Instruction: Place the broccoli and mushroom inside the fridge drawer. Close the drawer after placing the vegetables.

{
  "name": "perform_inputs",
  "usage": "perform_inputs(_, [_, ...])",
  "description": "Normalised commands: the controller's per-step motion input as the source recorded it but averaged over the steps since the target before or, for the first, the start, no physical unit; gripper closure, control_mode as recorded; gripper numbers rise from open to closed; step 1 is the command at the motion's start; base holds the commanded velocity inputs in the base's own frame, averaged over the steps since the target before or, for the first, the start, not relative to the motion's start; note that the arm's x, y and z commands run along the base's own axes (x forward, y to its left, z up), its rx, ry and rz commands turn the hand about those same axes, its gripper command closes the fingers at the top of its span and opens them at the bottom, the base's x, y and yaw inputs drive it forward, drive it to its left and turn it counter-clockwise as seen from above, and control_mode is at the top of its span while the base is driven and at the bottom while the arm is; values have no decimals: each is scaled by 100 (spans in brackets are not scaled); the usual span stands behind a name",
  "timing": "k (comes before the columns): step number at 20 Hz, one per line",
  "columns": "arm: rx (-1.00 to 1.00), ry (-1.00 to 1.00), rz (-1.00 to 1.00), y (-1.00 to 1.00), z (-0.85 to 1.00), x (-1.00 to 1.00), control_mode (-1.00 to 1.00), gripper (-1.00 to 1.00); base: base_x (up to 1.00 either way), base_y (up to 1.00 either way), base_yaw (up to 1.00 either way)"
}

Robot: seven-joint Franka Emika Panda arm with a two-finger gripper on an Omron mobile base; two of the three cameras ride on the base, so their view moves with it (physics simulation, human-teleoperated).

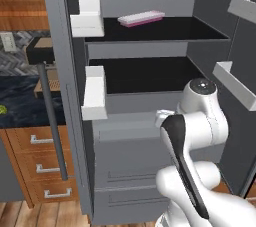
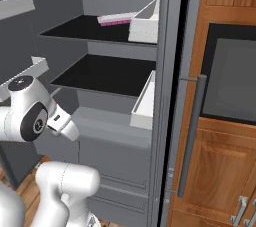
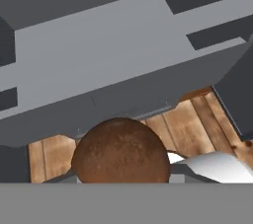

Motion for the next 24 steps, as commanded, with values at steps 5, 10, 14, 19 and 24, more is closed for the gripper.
perform_inputs(5, [1,0,7,-5,10,60,-100,100,0,0,0])
perform_inputs(10, [0,6,1,0,32,100,-100,100,0,0,0])
perform_inputs(14, [1,15,5,-1,-4,92,-100,100,0,0,0])
perform_inputs(19, [0,10,10,0,-36,68,-100,100,0,0,0])
perform_inputs(24, [0,10,10,0,-46,60,-100,100,0,0,0])
